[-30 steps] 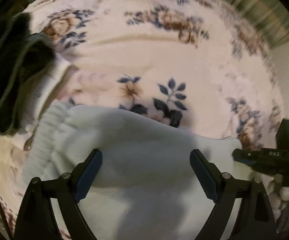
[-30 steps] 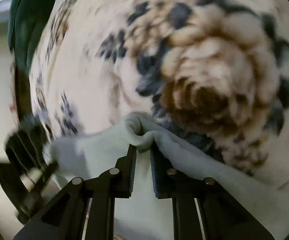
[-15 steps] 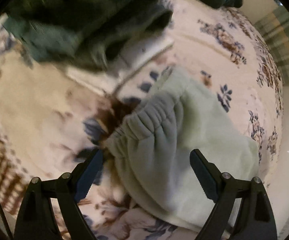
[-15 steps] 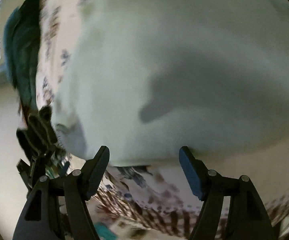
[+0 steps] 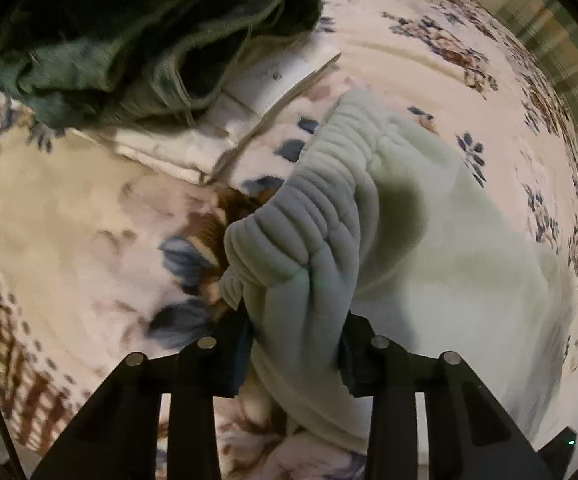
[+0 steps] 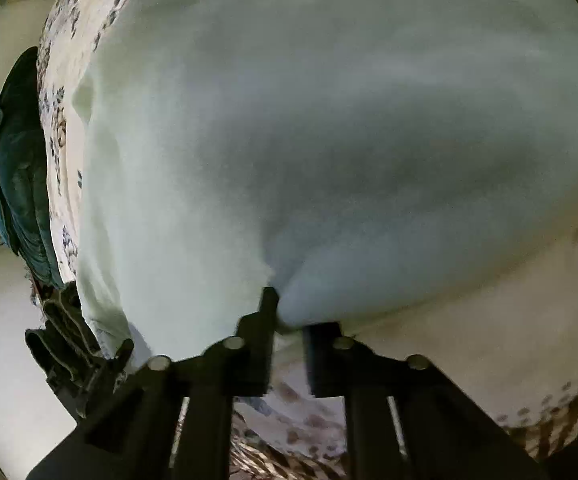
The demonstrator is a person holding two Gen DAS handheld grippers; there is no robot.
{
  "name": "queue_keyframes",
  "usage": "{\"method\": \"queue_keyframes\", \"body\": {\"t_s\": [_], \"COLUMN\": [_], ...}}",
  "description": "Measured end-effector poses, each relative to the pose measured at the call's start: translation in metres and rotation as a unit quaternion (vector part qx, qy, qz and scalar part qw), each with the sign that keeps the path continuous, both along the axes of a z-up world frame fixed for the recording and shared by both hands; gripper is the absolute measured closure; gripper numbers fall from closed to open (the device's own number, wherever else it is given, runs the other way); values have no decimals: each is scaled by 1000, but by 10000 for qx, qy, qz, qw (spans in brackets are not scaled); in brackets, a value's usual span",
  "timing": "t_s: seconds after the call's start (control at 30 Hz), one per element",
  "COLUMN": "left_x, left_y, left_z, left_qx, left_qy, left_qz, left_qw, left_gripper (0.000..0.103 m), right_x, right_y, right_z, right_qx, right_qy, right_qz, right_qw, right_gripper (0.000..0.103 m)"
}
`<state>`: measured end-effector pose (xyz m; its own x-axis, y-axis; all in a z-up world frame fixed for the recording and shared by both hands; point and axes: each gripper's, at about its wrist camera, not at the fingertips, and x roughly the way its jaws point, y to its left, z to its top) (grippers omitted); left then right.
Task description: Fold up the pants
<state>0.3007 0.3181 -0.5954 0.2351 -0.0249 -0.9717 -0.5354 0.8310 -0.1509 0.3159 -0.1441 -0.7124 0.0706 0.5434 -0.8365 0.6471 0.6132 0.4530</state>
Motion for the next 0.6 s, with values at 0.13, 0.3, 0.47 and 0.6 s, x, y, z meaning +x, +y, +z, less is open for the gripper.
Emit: {"method": "queue_keyframes", "body": {"t_s": [0.13, 0.3, 0.47, 0.6], "left_x": [3, 4, -22, -18], "left_y": [5, 17, 9, -17], "left_z": [-6, -25, 12, 47], "left_qx": [84, -375, -535, 11], "left_qy": [64, 252, 195, -153], "left_qz": [-136, 278, 546, 277], "left_qw": [9999, 9986, 9969, 9995], "left_gripper": [76, 61, 47, 5], "right_x": [-15, -4, 2, 4], "right_y": [-6, 5, -9, -22], "right_z": [24, -17, -8, 45], "right_qx": [-38, -14, 304, -513], "right_qy": [-150, 161, 129, -428], "right_qz": [187, 506, 818, 1109], "right_qw": [9997, 9986, 9961, 9916], "right_gripper": [94, 89, 56, 40]}}
